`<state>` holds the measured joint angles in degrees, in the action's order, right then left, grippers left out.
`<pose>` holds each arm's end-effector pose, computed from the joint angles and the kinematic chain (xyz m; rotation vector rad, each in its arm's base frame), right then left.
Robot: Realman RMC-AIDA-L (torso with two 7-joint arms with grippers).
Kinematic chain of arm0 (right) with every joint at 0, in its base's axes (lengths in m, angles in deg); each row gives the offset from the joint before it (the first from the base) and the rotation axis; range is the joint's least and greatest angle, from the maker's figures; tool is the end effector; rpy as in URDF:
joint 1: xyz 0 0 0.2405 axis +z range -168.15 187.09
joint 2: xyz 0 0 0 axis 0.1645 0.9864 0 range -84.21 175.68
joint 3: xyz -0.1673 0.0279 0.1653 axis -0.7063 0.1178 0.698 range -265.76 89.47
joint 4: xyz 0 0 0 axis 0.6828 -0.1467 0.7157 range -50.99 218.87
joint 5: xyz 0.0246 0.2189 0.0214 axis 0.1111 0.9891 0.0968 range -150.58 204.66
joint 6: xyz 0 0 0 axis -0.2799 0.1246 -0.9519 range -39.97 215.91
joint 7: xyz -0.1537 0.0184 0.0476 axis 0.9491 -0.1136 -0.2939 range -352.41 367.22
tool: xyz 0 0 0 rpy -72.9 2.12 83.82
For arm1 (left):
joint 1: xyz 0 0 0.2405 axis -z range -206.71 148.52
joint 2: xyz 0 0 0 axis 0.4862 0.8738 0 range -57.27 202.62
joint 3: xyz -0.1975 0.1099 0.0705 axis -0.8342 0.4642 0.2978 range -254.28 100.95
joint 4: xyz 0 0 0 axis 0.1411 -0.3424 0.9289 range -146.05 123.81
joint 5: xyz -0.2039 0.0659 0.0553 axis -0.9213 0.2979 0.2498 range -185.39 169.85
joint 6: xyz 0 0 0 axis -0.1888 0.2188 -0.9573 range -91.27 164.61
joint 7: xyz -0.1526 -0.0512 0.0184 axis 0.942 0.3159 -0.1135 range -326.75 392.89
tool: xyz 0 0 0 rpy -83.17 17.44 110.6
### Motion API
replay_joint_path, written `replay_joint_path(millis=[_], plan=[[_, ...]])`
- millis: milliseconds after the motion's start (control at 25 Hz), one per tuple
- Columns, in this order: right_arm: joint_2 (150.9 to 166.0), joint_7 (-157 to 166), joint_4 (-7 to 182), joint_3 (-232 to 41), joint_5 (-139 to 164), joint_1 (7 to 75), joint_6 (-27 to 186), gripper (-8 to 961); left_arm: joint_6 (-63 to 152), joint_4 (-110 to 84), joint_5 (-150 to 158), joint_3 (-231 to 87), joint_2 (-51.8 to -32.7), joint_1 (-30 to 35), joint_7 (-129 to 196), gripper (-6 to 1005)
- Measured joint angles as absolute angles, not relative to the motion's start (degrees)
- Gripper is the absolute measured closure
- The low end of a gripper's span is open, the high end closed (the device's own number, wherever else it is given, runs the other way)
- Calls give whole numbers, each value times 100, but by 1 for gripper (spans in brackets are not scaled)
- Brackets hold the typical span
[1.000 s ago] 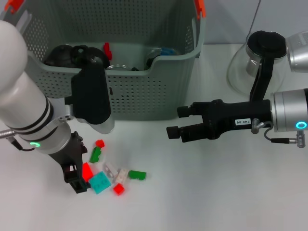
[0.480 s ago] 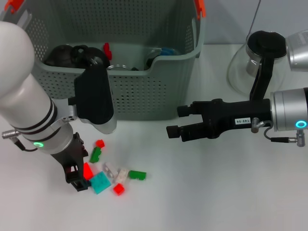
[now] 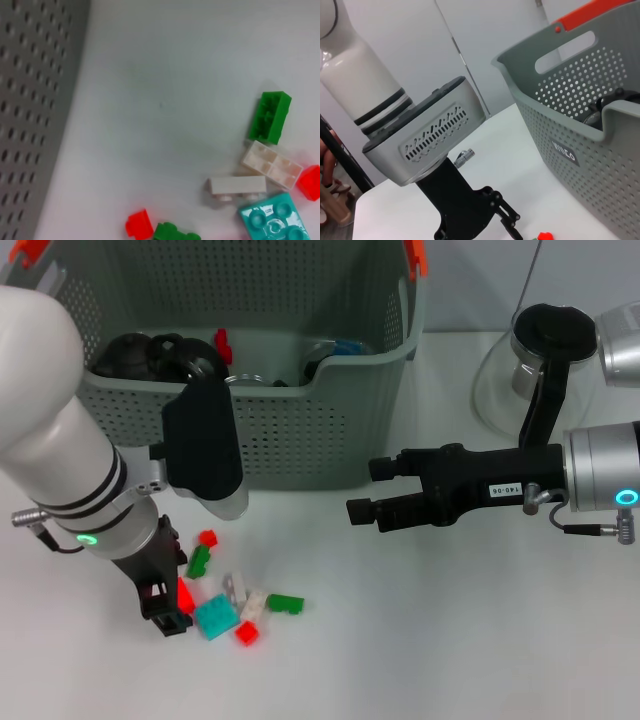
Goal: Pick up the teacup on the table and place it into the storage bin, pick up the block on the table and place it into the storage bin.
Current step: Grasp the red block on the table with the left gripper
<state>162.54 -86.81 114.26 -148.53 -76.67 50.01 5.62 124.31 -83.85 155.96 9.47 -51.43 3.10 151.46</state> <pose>0.1838 0.3613 -0.0509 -2.9276 0.8106 0.6483 -0.2085 0.3372 -0.0413 -2.7734 -0.2295 0.9737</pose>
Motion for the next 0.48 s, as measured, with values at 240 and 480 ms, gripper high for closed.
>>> replay_joint_path(millis=[240, 480], plan=[[16247, -8667, 11426, -14828, -7666, 4989, 562, 14, 12411, -8370, 15596, 955, -5140, 354, 15218, 257], [16242, -8657, 11426, -14825, -7666, 4989, 562, 14, 12460, -8272, 15596, 956, -5134, 410, 15258, 343]])
